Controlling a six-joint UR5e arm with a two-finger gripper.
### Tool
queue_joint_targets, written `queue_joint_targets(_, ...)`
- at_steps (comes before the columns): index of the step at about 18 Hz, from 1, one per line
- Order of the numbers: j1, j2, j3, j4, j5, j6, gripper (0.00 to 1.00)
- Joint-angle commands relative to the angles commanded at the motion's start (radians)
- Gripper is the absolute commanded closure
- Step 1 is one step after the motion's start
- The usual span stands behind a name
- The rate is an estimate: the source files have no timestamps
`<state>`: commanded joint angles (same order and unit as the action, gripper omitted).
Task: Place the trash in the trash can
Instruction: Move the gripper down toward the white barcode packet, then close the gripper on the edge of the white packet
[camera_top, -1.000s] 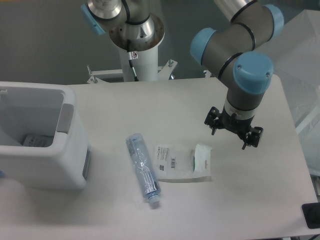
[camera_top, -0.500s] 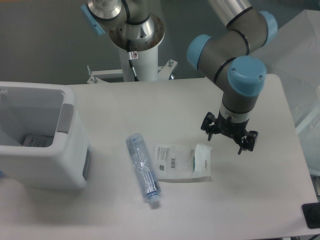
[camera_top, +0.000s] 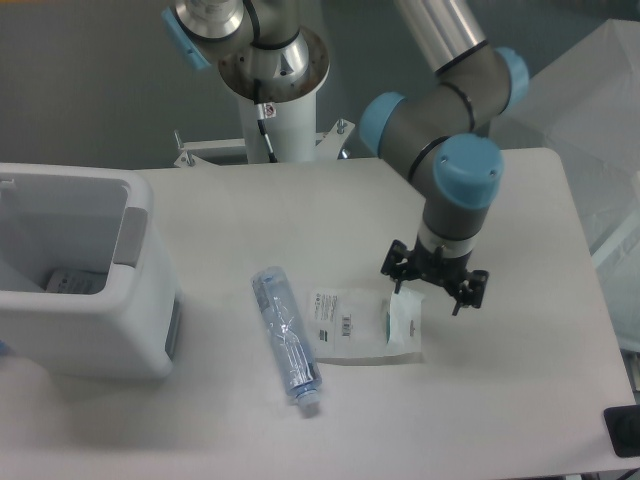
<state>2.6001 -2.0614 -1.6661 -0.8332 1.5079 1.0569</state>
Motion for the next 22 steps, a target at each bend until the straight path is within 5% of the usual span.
queue_joint_targets(8,-0.018,-0.098,0.121,-0.006,0.002,0.196,0.0)
queue_joint_targets(13,-0.06,-0.123,0.111,-0.006,0.038,0.204,0.0)
queue_joint_targets(19,-0.11,-0.141,0.092,-0.017,0.227,0.207,0.0)
queue_joint_targets(20,-0.117,-0.141,0.091,-0.017,0.236,0.207,0.02)
queue_joint_targets(22,-0.12,-0.14,0.092,-0.021,0.229,0.206,0.21)
